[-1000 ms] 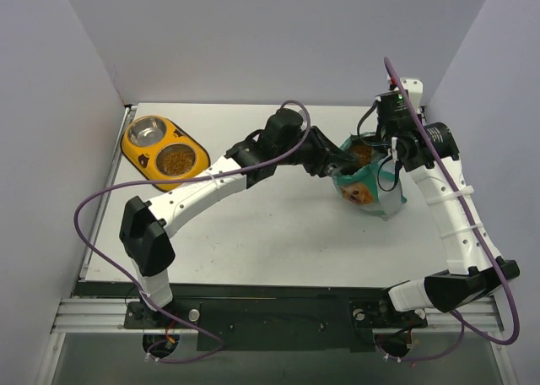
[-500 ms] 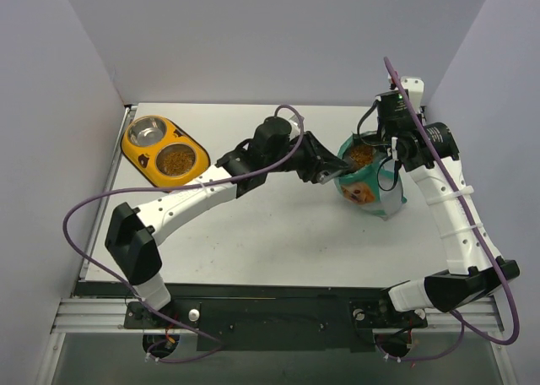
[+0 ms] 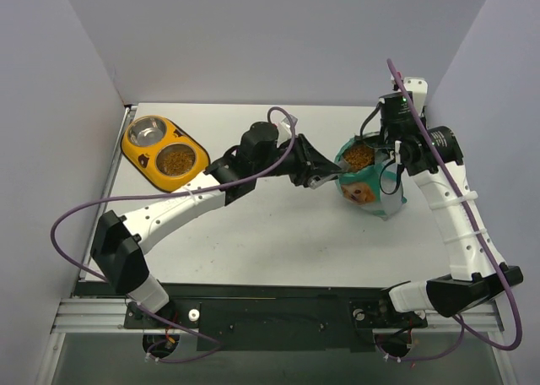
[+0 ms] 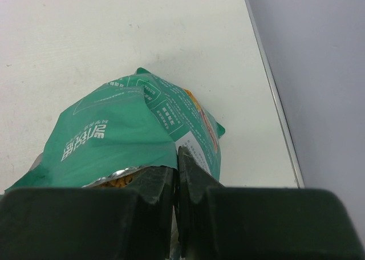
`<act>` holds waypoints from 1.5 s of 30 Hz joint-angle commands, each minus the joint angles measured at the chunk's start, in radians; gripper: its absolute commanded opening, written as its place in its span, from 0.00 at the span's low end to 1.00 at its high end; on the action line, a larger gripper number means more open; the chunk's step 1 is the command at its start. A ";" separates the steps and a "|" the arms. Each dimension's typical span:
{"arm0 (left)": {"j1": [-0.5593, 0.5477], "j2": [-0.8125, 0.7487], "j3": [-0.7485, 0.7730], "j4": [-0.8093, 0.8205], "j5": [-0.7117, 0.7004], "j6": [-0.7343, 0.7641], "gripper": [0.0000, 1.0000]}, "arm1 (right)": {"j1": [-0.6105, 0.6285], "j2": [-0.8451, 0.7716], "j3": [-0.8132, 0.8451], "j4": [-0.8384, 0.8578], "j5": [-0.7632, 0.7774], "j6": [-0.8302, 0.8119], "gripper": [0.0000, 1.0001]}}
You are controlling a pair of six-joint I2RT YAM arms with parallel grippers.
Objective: Serve the pet food
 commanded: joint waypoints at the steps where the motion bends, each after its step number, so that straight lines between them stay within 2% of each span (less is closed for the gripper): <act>1: 0.031 -0.094 -0.015 0.222 0.003 0.044 0.00 | -0.022 -0.040 -0.009 -0.042 0.083 -0.014 0.00; 6: 0.031 -0.127 -0.081 0.302 0.008 0.014 0.00 | -0.021 -0.052 -0.020 -0.044 0.080 -0.016 0.00; 14: 0.042 -0.093 -0.011 0.307 0.014 -0.028 0.00 | -0.015 -0.069 -0.038 -0.044 0.067 -0.010 0.00; 18: 0.042 -0.101 -0.040 0.319 0.017 -0.058 0.00 | -0.008 -0.067 -0.029 -0.048 0.067 -0.010 0.00; 26: 0.051 -0.131 -0.115 0.407 0.069 -0.058 0.00 | -0.001 -0.064 -0.028 -0.048 0.070 -0.011 0.00; 36: 0.062 -0.173 -0.173 0.397 0.140 -0.022 0.00 | -0.001 -0.067 -0.025 -0.048 0.086 -0.018 0.00; 40: 0.073 -0.136 -0.203 0.459 0.168 -0.017 0.00 | -0.001 -0.066 -0.015 -0.053 0.089 -0.018 0.00; 45: 0.071 -0.078 -0.164 0.506 0.198 0.028 0.00 | -0.001 -0.070 -0.009 -0.059 0.092 -0.018 0.00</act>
